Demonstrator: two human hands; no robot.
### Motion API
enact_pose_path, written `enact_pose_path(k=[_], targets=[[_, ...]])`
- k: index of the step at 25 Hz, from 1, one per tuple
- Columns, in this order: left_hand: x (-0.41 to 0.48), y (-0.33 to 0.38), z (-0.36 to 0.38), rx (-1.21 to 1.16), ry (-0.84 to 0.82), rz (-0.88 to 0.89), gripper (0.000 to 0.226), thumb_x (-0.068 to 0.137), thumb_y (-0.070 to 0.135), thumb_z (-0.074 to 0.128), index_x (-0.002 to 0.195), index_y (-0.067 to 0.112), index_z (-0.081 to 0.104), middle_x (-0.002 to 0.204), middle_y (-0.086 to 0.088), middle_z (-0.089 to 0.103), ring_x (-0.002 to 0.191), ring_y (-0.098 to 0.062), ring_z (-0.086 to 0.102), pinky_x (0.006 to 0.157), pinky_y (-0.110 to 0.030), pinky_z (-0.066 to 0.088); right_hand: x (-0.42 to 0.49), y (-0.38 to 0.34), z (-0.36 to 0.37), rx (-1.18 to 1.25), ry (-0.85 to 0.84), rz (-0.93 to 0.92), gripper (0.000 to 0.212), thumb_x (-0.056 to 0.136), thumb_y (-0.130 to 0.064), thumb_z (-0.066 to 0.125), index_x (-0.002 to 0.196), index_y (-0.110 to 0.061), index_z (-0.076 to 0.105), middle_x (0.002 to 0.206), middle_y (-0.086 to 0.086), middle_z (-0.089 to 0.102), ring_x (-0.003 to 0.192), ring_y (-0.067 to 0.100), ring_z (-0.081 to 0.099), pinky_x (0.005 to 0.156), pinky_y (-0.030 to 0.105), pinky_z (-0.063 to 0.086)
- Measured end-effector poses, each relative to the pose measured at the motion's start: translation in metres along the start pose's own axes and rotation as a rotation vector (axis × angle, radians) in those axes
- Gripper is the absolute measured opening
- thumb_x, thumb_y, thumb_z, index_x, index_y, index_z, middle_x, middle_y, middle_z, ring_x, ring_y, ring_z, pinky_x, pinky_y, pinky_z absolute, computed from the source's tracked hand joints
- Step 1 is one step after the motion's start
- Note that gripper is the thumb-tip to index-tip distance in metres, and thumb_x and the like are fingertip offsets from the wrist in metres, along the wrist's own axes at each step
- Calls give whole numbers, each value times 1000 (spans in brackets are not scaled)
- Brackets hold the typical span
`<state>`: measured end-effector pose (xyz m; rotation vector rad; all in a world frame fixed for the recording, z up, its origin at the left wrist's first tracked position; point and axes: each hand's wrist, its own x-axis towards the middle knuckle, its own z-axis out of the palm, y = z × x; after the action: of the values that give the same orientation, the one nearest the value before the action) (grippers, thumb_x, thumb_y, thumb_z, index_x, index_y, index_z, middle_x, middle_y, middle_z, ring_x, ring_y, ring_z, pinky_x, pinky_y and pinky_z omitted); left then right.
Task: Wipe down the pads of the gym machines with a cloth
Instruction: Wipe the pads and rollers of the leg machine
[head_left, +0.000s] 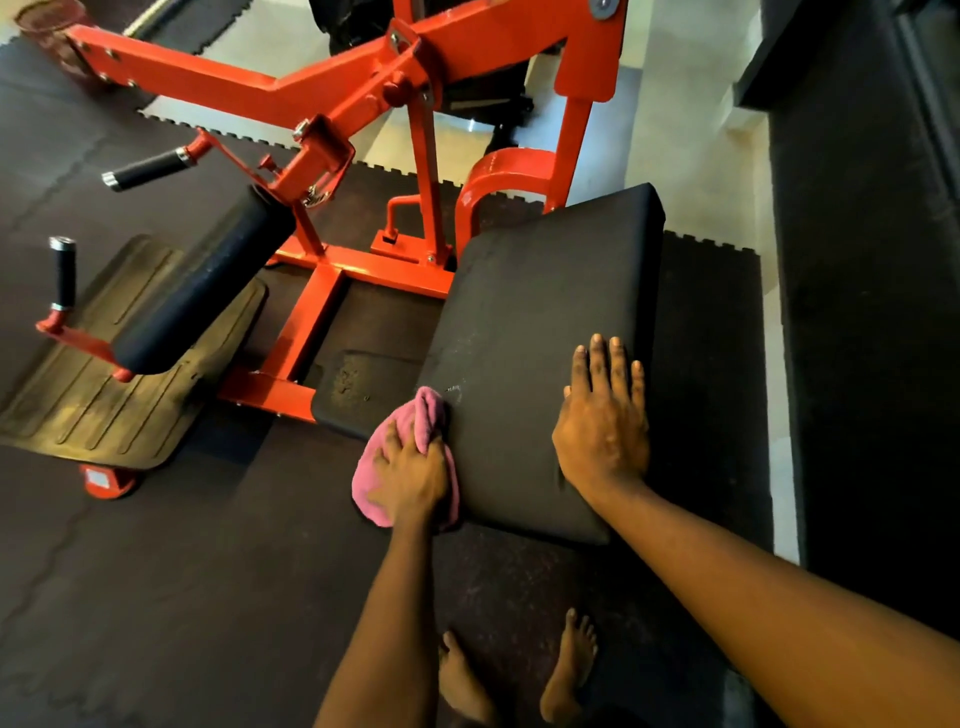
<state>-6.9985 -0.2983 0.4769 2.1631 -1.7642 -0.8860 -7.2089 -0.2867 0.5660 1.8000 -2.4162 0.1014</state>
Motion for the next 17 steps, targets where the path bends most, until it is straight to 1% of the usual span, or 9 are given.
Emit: enact_pose_path(k=[1, 3, 4, 6, 9, 11, 14, 16, 17], targets=[[14, -4, -4, -19, -54, -74, 64, 98, 46, 26, 157, 42, 3, 165, 4, 19, 149, -25, 24, 116, -47, 26, 0, 0, -1, -4, -4, 1, 56, 100, -21, 47, 153, -4, 40, 162, 16, 34, 153, 32, 24, 125, 51, 16], [37, -13, -12, -138, -161, -293, 64, 90, 64, 28, 152, 44, 25, 153, -4, 41, 136, -34, 43, 110, -53, 32, 1, 0, -3, -10, -18, 1, 56, 100, -22, 46, 153, -5, 39, 162, 15, 33, 153, 31, 23, 125, 51, 15], [40, -14, -18, -175, -193, -328, 65, 87, 70, 28, 147, 46, 32, 148, -7, 47, 131, -37, 47, 108, -56, 33, 1, -1, -4, -13, -26, 3, 56, 101, -23, 45, 154, -5, 39, 163, 14, 32, 154, 31, 22, 126, 51, 15], [27, -15, -19, -166, -114, -266, 59, 92, 66, 32, 146, 43, 38, 144, -7, 51, 128, -37, 49, 106, -55, 35, 1, -1, -6, -19, -42, 12, 55, 102, -23, 43, 154, -6, 38, 164, 14, 31, 154, 30, 21, 126, 51, 15], [-21, -19, -2, -271, 78, -76, 58, 95, 46, 39, 151, 34, 38, 155, 0, 41, 142, -26, 35, 112, -49, 31, 0, -1, -6, -17, -47, 12, 56, 102, -23, 41, 155, -6, 36, 164, 13, 30, 155, 30, 19, 126, 51, 16], [-45, -27, 11, -256, 37, -101, 65, 89, 46, 33, 153, 48, 24, 163, 12, 23, 151, -16, 13, 113, -53, 20, 0, -1, -7, -24, -52, 10, 56, 102, -24, 41, 155, -6, 35, 164, 13, 29, 155, 30, 19, 125, 51, 17], [-16, -19, 5, -131, -22, 58, 53, 98, 45, 24, 147, 59, 9, 162, 22, 17, 151, -11, 11, 120, -50, 13, 0, -2, -7, -40, -33, 17, 57, 102, -25, 41, 155, -7, 35, 164, 12, 29, 155, 30, 18, 125, 53, 15], [5, 1, -1, -19, -99, 128, 50, 103, 49, 24, 147, 62, 6, 162, 27, 7, 152, -6, 3, 120, -57, 3, 1, -3, -10, -56, -41, 18, 57, 102, -26, 41, 156, -9, 34, 165, 11, 29, 155, 29, 18, 125, 54, 14], [10, 13, -3, 6, -144, 115, 53, 101, 51, 27, 149, 61, 6, 164, 23, 5, 152, -7, 0, 118, -62, -2, 0, -4, -10, -58, -48, 25, 57, 102, -27, 41, 156, -9, 34, 165, 10, 29, 155, 30, 17, 125, 55, 14]])
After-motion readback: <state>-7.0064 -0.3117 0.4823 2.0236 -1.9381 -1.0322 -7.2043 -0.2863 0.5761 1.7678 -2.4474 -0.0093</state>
